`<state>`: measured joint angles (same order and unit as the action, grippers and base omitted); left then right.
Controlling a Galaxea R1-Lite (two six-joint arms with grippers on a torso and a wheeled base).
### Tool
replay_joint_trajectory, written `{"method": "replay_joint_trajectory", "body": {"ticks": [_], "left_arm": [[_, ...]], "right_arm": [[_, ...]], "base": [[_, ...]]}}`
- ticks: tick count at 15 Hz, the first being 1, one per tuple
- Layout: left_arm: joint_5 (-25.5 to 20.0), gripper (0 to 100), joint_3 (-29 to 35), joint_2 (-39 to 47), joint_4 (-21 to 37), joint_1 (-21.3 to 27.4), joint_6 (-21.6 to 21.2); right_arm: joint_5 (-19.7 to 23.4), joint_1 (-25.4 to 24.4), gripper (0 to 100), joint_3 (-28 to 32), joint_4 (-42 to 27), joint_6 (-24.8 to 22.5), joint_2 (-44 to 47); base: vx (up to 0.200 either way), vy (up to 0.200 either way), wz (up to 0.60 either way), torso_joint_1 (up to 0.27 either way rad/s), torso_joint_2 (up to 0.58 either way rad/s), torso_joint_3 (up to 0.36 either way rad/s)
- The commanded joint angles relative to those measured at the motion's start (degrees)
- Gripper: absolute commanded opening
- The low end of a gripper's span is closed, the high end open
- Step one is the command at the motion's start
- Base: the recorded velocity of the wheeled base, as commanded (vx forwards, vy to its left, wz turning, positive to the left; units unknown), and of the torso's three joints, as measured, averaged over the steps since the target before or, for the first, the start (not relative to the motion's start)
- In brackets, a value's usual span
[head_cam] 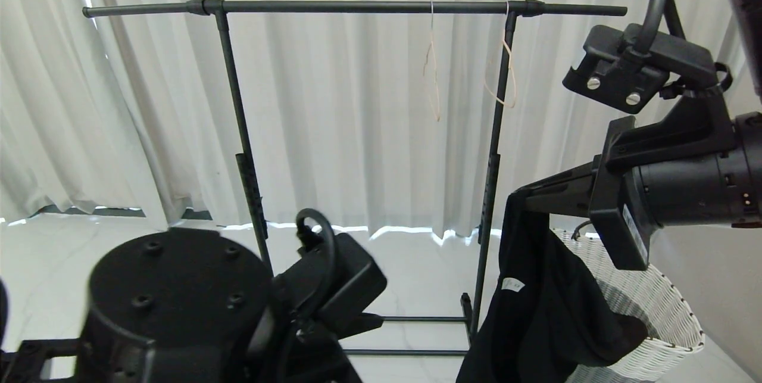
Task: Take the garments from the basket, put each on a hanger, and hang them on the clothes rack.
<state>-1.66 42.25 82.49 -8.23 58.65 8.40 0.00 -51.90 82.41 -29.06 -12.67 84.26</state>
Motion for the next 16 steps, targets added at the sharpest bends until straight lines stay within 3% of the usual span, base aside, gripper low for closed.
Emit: {"method": "replay_joint_trajectory", "body": {"ticks": [1, 6, 9, 12, 16], "left_arm": [[0.0, 100, 5.2, 7.3, -1.4, 0.8, 1.9], [0.5, 100, 8.1, 16.7, -12.4, 0.6, 6.0], [6.9, 100, 7.8, 21.0, -12.9, 0.5, 7.1], [7.2, 100, 7.8, 23.1, -13.7, 0.8, 12.2], [7.5, 100, 3.1, 21.6, -13.9, 0.5, 12.3]], "right_arm": [[-0.2, -0.8, 0, 0.0, 0.0, 0.0, -0.2], [-1.3, -3.6, 0, 0.1, 0.0, 0.7, -0.2], [-1.6, -3.9, 0, 0.2, 0.0, 0.9, -0.5], [-1.6, -5.1, 0, 0.6, -0.1, 1.0, -0.5], [-2.5, -5.1, 0, 0.6, 0.0, 1.9, -0.7]], "base": [[0.000, 0.000, 0.00, 0.000, 0.00, 0.000], [0.000, 0.000, 0.00, 0.000, 0.00, 0.000], [0.000, 0.000, 0.00, 0.000, 0.00, 0.000], [0.000, 0.000, 0.00, 0.000, 0.00, 0.000], [0.000, 0.000, 0.00, 0.000, 0.00, 0.000]]}}
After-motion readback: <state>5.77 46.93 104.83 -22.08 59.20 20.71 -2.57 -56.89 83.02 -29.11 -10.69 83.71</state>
